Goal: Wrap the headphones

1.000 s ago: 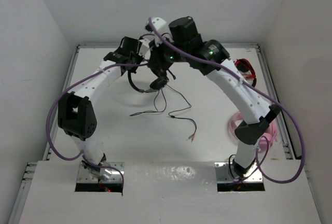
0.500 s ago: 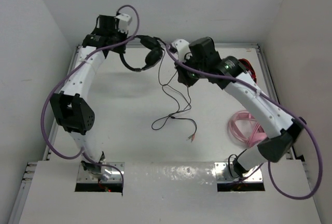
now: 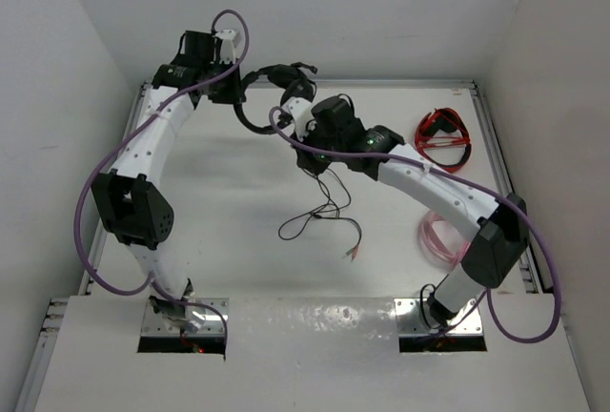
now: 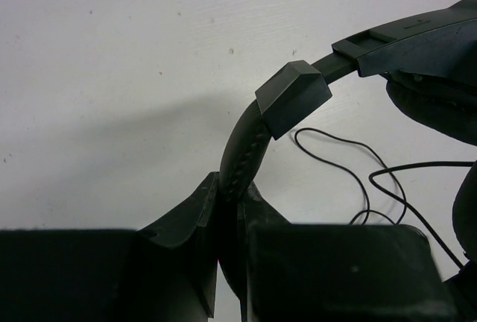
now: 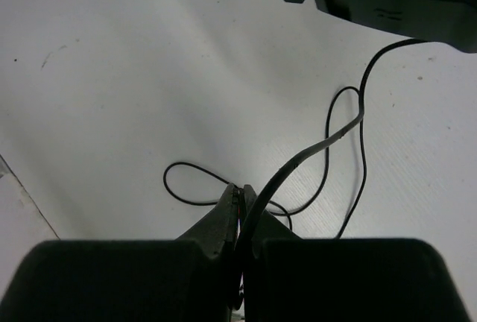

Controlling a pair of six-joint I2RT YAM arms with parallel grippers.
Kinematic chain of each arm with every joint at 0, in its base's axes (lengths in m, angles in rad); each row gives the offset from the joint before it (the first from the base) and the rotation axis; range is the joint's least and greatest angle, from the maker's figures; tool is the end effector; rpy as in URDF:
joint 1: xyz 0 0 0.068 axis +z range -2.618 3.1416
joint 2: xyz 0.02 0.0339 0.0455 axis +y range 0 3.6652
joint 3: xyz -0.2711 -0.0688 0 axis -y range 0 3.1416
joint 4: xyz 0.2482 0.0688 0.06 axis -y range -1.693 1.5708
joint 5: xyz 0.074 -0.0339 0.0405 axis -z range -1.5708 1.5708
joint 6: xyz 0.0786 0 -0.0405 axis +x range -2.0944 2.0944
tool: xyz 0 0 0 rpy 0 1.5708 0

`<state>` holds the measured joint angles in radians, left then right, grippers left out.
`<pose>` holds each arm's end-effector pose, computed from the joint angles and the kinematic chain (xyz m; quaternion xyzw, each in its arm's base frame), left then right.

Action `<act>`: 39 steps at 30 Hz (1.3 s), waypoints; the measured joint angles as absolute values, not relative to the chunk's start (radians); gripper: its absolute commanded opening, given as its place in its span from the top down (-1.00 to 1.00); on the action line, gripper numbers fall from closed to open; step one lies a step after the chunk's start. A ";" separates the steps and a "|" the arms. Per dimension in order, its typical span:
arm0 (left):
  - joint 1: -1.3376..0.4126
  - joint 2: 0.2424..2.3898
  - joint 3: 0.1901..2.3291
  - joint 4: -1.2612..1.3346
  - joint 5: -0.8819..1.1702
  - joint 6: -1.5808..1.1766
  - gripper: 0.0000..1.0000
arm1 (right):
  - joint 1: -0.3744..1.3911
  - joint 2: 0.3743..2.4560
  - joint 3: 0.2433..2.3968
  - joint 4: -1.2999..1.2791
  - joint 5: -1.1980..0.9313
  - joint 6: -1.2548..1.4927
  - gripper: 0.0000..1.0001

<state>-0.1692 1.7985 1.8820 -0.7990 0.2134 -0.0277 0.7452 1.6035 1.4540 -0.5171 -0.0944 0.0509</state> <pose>0.4283 -0.0901 0.3592 0.1080 0.8994 -0.1370 0.4008 0.2911 0.2787 0.3127 -0.3251 0.8379 0.2083 0.3858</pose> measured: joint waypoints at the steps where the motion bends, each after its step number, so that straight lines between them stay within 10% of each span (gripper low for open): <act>1: -0.169 1.797 1.878 -0.799 0.210 -0.035 1.00 | 0.751 1.613 1.457 -0.515 -0.098 0.047 1.00; 18: -0.262 1.793 1.731 -0.760 0.116 0.102 1.00 | 0.834 1.888 1.964 -0.601 -0.198 0.040 1.00; 39: -0.393 1.663 1.471 -0.716 -0.017 0.764 1.00 | 0.782 1.844 1.910 -0.926 0.027 0.094 1.00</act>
<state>-0.3927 1.6630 1.4712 -0.7158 -0.0170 0.7643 0.7822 1.8442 1.9099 -0.9257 0.0265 0.0937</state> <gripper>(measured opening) 0.081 0.002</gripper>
